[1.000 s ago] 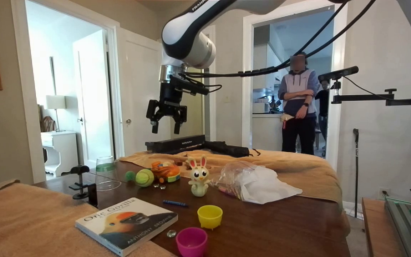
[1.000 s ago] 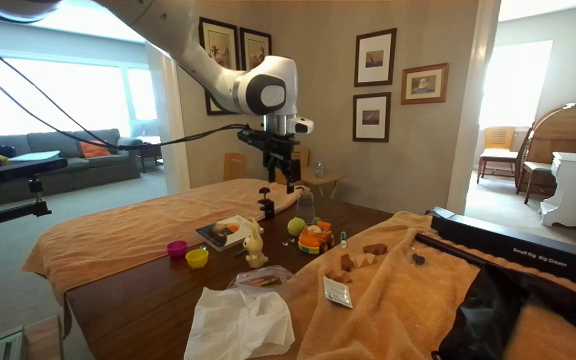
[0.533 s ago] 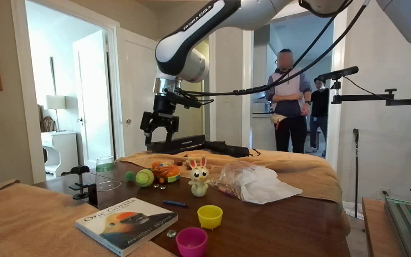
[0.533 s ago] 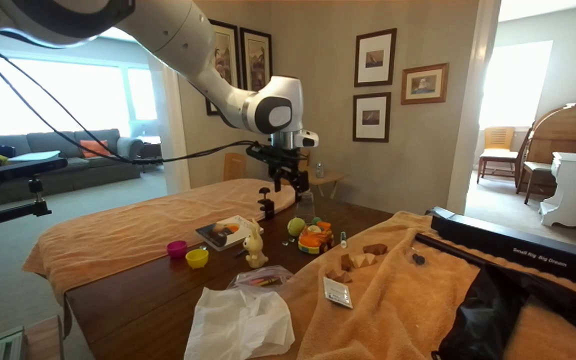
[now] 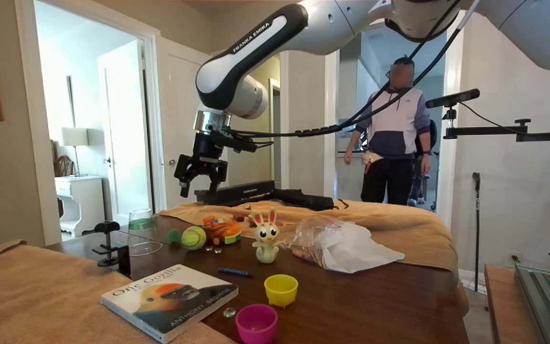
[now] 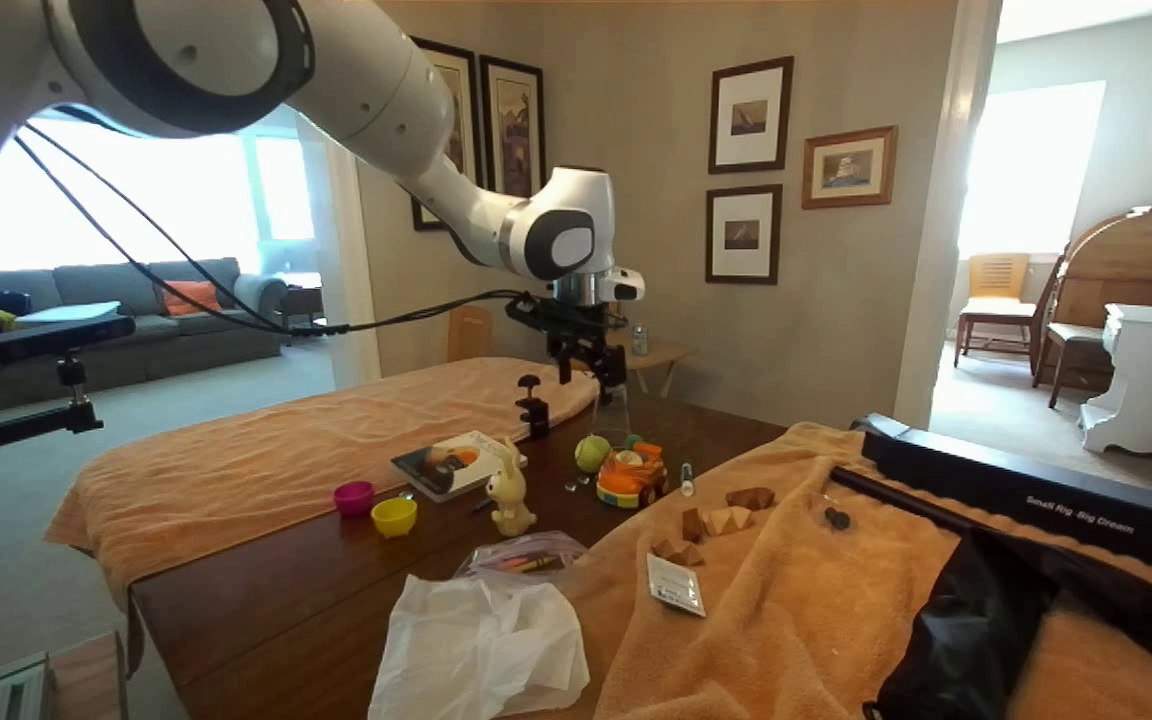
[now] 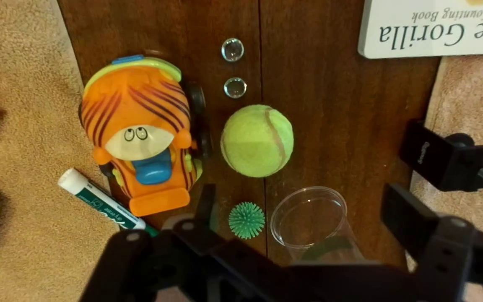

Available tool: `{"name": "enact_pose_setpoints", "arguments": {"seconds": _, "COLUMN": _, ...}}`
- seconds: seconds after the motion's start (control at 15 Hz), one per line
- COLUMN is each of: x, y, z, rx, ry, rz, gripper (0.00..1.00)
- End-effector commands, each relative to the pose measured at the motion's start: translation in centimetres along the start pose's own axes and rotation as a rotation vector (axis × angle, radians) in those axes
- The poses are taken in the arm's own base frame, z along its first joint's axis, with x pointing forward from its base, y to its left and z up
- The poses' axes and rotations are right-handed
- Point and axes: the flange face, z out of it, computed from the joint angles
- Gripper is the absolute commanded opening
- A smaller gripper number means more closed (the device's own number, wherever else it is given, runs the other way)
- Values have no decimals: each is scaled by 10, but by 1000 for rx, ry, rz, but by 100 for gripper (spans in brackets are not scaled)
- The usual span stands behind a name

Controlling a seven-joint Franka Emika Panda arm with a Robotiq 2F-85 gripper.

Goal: Move the green ball forward

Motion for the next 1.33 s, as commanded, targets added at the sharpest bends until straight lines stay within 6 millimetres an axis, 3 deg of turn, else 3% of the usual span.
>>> {"name": "enact_pose_setpoints", "arguments": {"seconds": 0.0, "x": 1, "y": -2, "z": -1, "rx": 1, "ry": 1, "rz": -1, "gripper": 100}}
{"name": "enact_pose_setpoints", "arguments": {"seconds": 0.4, "x": 11, "y": 12, "z": 9, "rx": -15, "ry": 37, "rz": -33, "gripper": 100}}
{"name": "enact_pose_setpoints", "arguments": {"seconds": 1.27, "x": 24, "y": 4, "z": 62, "rx": 2, "ry": 14, "rz": -168, "gripper": 100}}
